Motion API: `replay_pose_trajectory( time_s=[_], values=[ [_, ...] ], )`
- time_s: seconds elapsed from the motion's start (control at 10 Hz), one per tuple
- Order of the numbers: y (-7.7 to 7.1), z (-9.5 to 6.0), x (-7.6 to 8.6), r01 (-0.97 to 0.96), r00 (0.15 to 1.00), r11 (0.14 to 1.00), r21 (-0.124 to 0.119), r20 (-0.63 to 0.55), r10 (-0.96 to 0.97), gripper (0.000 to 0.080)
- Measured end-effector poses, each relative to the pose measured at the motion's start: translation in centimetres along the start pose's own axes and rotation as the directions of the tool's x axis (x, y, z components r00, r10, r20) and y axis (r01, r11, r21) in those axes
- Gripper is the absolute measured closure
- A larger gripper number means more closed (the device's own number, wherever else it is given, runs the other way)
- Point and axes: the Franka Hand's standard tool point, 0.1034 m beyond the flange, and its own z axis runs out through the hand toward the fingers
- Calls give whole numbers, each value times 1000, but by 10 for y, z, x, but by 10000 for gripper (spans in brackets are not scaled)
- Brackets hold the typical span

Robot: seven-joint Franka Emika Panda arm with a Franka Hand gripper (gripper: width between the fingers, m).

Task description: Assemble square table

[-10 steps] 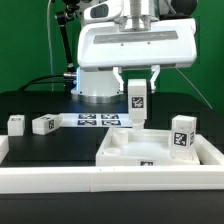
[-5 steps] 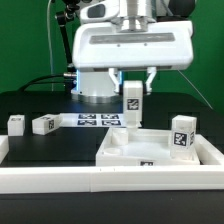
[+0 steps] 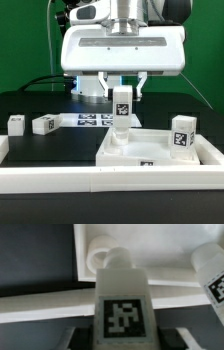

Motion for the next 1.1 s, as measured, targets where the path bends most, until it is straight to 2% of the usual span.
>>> replay_pose_trajectory(
  time_s=[0.1,0.2,0.3,1.1],
  values=[
    [4,3,-5,8,999,1000,-17,-45,-9,509],
    [5,9,-10,4,1000,1000,-11,5,-4,509],
    [5,8,-4,3,1000,1000,-11,-6,-3,509],
    [8,25,-5,22,1000,1000,-20,5,-22,509]
  ],
)
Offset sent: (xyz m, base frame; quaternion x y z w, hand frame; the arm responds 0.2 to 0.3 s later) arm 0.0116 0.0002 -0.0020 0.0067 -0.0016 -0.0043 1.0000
